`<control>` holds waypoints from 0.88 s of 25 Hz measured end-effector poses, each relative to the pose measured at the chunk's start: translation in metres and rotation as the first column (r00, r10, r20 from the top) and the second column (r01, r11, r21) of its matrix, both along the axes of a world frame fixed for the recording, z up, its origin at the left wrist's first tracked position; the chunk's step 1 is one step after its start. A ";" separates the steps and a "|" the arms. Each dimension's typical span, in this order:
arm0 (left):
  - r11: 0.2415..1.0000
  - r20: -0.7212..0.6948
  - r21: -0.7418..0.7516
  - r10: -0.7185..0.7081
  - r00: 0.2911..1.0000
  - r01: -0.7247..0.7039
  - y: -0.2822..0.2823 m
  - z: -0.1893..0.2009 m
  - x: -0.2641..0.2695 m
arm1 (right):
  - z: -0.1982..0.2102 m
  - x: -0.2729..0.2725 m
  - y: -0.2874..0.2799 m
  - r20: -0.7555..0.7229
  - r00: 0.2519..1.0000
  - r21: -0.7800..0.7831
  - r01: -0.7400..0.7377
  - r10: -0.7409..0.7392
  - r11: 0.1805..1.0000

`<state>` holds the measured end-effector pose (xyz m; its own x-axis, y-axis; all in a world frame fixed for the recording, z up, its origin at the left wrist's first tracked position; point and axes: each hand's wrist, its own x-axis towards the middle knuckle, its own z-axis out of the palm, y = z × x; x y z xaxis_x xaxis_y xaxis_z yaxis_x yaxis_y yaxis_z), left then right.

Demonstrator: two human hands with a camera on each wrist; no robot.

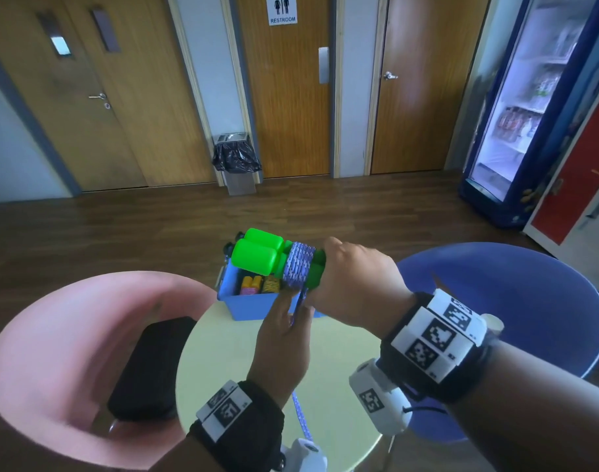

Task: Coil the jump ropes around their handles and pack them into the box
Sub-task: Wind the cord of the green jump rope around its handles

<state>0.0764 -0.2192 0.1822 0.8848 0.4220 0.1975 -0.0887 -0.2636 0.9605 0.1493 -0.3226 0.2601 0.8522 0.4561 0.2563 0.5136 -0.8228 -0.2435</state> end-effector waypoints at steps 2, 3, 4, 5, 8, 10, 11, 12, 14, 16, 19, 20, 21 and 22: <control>0.999 0.011 0.003 0.038 0.999 -0.038 0.002 0.001 0.001 | 0.002 0.001 0.001 -0.031 1.000 0.035 0.000 0.002 0.999; 0.998 0.007 0.016 0.062 0.998 -0.062 0.003 -0.001 0.002 | 0.002 0.001 0.001 -0.043 0.999 0.041 -0.002 0.004 0.999; 0.997 -0.002 0.025 0.072 0.997 -0.071 0.004 -0.005 0.003 | 0.001 0.001 0.001 -0.045 0.999 0.036 -0.004 0.006 0.999; 0.998 -0.013 0.031 0.062 0.998 -0.062 0.003 -0.006 0.003 | -0.001 0.001 0.002 -0.031 1.000 0.023 -0.006 0.006 1.000; 0.999 -0.041 0.029 -0.037 0.998 0.038 0.002 -0.009 0.000 | -0.009 0.008 -0.002 0.097 0.995 -0.046 0.020 -0.015 0.999; 0.991 -0.078 -0.042 -0.129 0.989 0.126 0.002 -0.009 -0.002 | -0.013 0.018 -0.006 0.133 0.991 -0.121 0.047 -0.030 0.992; 0.979 -0.104 -0.105 -0.185 0.977 0.175 0.001 -0.009 -0.003 | -0.016 0.022 -0.008 0.139 0.990 -0.164 0.057 -0.034 0.985; 0.959 -0.124 -0.173 -0.248 0.961 0.225 0.000 -0.010 -0.004 | -0.019 0.026 -0.010 0.150 0.988 -0.212 0.067 -0.036 0.975; 0.910 -0.160 -0.269 -0.365 0.917 0.315 0.003 -0.010 -0.003 | -0.028 0.028 -0.010 0.170 0.985 -0.315 0.061 -0.007 0.947; 0.890 -0.270 -0.257 -0.440 0.856 0.377 0.011 -0.002 0.000 | -0.034 0.025 -0.010 0.156 0.987 -0.427 0.038 0.032 0.903; 0.803 -0.508 0.222 -0.389 0.768 0.553 0.029 0.020 0.010 | -0.039 0.014 -0.013 0.111 0.987 -0.564 -0.037 0.120 0.825; 0.643 -0.553 0.461 -0.331 0.765 0.611 0.036 0.028 0.014 | -0.037 0.009 -0.015 0.081 0.982 -0.596 -0.091 0.172 0.798; 0.447 -0.548 0.648 -0.288 0.785 0.617 0.041 0.037 0.016 | -0.035 0.004 -0.016 0.045 0.974 -0.626 -0.146 0.221 0.766; 0.293 -0.516 0.751 -0.300 0.803 0.592 0.045 0.045 0.018 | -0.033 -0.001 -0.017 0.011 0.964 -0.638 -0.197 0.264 0.745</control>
<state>0.0941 -0.1740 0.2269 0.9454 -0.3207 -0.0581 -0.2980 -0.9228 0.2442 0.1487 -0.3395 0.2275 0.6867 0.7221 -0.0839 0.7003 -0.6261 0.3430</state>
